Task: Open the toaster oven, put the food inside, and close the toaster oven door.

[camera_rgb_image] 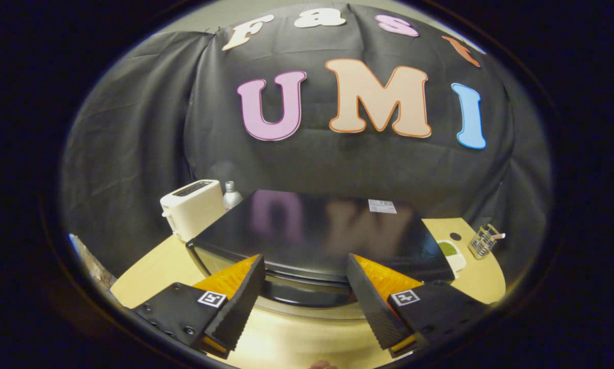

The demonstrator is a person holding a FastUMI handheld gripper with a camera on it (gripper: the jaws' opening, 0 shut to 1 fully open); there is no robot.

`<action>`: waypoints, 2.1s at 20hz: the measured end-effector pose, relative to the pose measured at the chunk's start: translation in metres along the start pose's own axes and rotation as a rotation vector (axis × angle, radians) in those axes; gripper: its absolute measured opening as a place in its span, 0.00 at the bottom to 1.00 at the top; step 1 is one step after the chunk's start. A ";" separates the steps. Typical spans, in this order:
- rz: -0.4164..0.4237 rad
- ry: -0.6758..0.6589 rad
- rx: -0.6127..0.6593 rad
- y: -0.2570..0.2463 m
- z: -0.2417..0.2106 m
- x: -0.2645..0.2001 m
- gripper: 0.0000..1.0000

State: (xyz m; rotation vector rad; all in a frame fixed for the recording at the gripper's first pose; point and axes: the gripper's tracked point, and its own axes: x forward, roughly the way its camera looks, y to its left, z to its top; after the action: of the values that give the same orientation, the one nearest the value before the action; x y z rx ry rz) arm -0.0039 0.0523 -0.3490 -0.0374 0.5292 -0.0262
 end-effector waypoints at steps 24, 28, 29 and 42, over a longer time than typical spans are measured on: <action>0.202 0.330 -0.014 0.032 -0.163 -0.084 0.99; 0.217 0.359 -0.043 0.036 -0.188 -0.084 1.00; 0.217 0.370 -0.039 0.036 -0.193 -0.083 1.00; 0.229 0.252 0.072 0.009 -0.147 -0.084 0.98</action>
State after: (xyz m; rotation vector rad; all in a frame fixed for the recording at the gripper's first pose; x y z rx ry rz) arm -0.1512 0.0599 -0.4340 0.0985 0.7815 0.1761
